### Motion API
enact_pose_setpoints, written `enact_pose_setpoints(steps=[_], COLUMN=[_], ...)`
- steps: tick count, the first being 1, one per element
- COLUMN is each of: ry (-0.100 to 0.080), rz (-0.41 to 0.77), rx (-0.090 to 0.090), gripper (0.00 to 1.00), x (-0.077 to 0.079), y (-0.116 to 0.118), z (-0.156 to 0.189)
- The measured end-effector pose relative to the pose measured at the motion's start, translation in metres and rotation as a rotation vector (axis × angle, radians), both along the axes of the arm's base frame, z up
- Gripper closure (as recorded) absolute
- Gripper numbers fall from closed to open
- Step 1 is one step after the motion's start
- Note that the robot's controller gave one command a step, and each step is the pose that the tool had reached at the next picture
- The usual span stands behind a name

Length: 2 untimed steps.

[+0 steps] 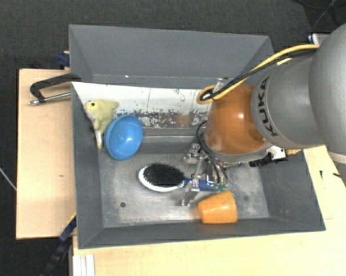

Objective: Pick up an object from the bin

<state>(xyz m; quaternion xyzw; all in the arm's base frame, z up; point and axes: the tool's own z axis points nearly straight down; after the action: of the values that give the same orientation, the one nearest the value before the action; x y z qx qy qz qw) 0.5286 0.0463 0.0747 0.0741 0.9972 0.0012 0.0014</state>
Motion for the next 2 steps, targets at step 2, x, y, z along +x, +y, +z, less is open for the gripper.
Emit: enact_pose_setpoints(steps=[2], ry=[-0.002], rz=[0.000], rx=[0.000], gripper=[0.00], x=[0.0019], y=[0.0017], z=[0.0018])
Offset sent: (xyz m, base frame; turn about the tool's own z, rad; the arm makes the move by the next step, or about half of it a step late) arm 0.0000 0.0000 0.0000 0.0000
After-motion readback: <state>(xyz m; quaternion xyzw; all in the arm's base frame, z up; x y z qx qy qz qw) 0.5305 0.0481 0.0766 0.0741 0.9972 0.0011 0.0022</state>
